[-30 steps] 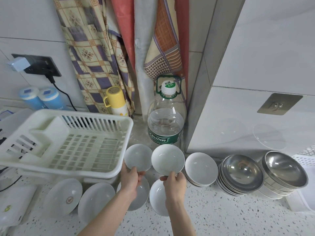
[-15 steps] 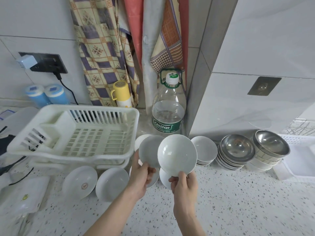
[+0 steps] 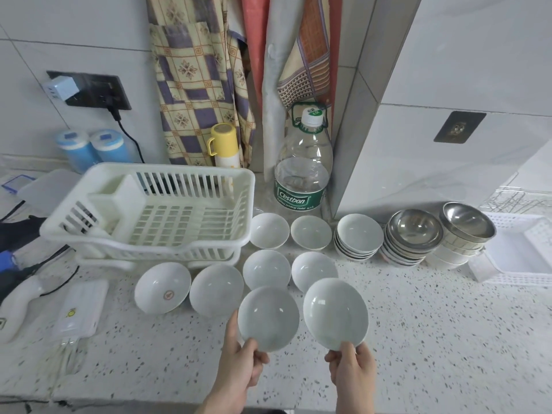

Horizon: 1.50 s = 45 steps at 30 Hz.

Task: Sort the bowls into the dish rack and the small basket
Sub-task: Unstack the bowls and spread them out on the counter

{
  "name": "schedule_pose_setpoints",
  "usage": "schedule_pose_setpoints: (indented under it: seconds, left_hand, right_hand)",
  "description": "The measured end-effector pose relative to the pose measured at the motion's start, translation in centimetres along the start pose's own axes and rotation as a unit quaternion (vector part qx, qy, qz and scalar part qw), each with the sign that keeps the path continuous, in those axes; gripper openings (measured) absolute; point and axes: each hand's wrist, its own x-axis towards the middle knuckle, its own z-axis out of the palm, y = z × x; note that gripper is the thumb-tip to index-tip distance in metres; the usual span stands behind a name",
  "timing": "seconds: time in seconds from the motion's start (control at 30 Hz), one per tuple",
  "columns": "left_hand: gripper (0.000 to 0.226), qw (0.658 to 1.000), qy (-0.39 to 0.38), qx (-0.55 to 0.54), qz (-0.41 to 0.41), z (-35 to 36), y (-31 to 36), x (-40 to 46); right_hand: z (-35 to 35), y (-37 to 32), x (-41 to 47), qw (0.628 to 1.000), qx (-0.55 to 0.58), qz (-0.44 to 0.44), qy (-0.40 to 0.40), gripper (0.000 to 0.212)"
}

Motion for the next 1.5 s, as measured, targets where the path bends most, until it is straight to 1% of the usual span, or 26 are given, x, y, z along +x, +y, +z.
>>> schedule_pose_setpoints:
  seconds: [0.13, 0.4, 0.67, 0.97, 1.33, 1.5]
  left_hand:
    - [0.072, 1.0, 0.004, 0.002, -0.021, -0.4, -1.5, -0.2]
    - [0.071, 0.999, 0.029, 0.008, -0.027, -0.3, -2.1, 0.6]
    - [0.072, 1.0, 0.014, 0.003, -0.026, -0.7, -2.2, 1.1]
    - [0.07, 1.0, 0.018, -0.009, -0.012, -1.2, -2.4, 1.3]
    - [0.071, 1.0, 0.01, -0.001, -0.007, -1.4, -3.0, 1.5]
    - [0.069, 1.0, 0.014, -0.003, -0.008, -1.3, -3.2, 1.7]
  right_hand:
    - [-1.2, 1.6, -0.1, 0.999, -0.039, 0.031, 0.002, 0.02]
    - [-1.9, 3.0, 0.8, 0.995, -0.079, 0.064, -0.007, 0.021]
    - [-1.5, 3.8, 1.7, 0.99, -0.114, 0.075, -0.035, 0.017]
    - [-1.5, 4.0, 2.5, 0.99, -0.104, 0.08, -0.061, 0.016]
    - [-1.3, 4.4, 2.8, 0.983, -0.113, 0.082, -0.115, 0.019]
    - [-1.5, 4.4, 2.9, 0.981, -0.109, 0.087, -0.132, 0.017]
